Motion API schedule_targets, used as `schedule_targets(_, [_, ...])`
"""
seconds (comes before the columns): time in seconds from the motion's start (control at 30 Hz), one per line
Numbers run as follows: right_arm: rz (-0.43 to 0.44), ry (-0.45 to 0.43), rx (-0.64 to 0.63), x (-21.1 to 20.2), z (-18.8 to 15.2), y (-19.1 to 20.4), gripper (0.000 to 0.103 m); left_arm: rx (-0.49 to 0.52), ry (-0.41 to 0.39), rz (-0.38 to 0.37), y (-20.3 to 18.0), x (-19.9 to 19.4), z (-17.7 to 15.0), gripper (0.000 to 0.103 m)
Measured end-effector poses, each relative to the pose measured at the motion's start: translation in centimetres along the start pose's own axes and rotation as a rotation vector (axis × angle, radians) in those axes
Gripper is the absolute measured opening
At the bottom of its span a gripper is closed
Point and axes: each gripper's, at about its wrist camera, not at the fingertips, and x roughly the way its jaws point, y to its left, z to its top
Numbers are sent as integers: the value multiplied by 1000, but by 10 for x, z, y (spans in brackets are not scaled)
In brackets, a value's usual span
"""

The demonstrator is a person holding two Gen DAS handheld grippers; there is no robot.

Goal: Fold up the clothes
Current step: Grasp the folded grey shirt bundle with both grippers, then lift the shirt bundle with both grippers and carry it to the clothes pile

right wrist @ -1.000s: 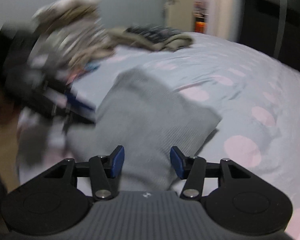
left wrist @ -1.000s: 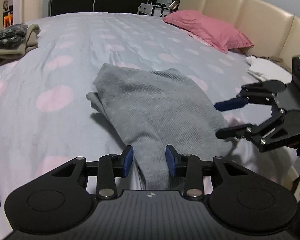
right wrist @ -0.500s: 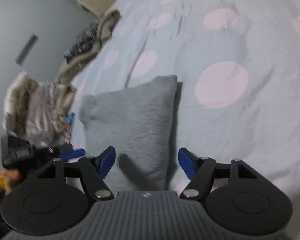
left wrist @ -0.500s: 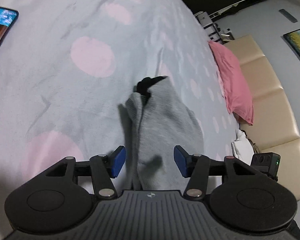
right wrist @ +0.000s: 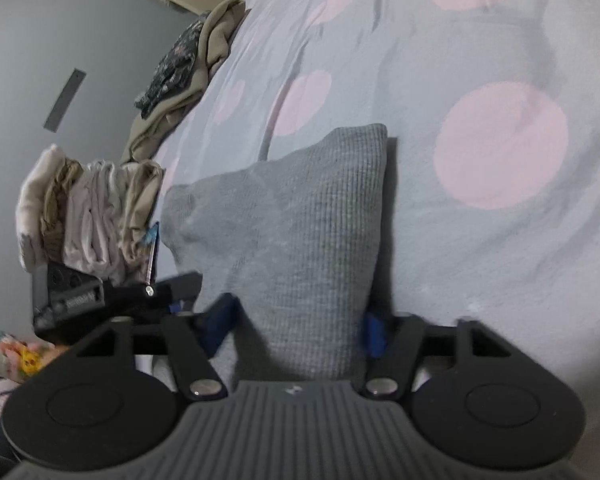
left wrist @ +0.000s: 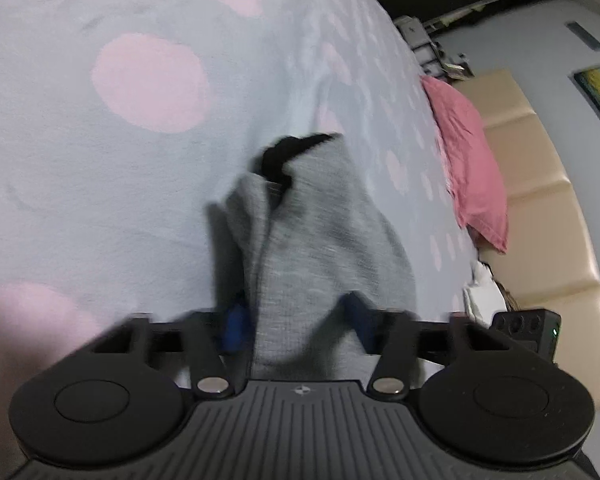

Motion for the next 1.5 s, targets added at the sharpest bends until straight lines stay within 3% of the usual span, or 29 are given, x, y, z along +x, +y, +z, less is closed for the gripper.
schedule_targets(0.1, [27,-9,12,-9,1,1,36,15,-12,-5,-9,-7,-3,17])
schedule_targets(0.23, [50,-28,-19,-27,1,18,35,15,-6,-26,-19,-20,0,16])
schedule_targets(0.4, [72,-71,-67,-55,6,49,35,89,-32,-51,-55,-52,8,16])
schedule_targets(0.63, [123,-194,-147,-116,19,116,35,217,-120,-76,-136,-117,25,16])
schedule_targets(0.97, [236,-382,-231,-211,24,213,35,365,-235,19,-269,-212,28,16])
schedule_targets(1.17, [243,-433,-235,-238,4,219,35,383,-234,5,-272,-206,9,16])
schedule_targets(1.5, [107,-362,-235,-214,-17,211,35,419,-173,-10,-222,-188,2,15])
